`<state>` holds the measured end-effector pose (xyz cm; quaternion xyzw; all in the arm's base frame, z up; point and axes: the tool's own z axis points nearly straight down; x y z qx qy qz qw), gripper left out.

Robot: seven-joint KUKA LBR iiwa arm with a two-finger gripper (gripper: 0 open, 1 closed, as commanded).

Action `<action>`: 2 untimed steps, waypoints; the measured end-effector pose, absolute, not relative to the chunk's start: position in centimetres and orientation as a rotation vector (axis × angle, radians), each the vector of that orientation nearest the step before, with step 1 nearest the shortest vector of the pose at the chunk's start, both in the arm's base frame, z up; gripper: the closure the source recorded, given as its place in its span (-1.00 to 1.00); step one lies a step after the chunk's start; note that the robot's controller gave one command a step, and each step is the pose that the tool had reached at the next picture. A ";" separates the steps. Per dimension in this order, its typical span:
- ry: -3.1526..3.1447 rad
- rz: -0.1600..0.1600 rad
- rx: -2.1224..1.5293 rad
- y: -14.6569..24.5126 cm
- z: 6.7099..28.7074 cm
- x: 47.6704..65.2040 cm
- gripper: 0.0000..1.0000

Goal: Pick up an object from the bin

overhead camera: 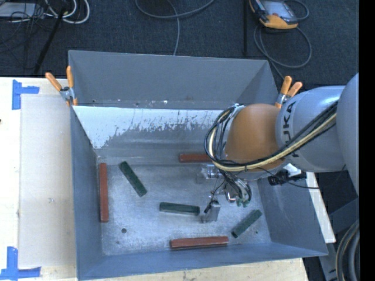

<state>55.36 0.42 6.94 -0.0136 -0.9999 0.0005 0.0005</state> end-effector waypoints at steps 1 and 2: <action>-3.133 -0.004 0.151 7.7 6.9 51.9 -1.00; -3.137 -0.002 0.134 7.3 7.0 52.1 1.00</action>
Offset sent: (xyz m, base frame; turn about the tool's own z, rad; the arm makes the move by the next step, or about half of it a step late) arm -0.0327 0.0688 0.0006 -0.1159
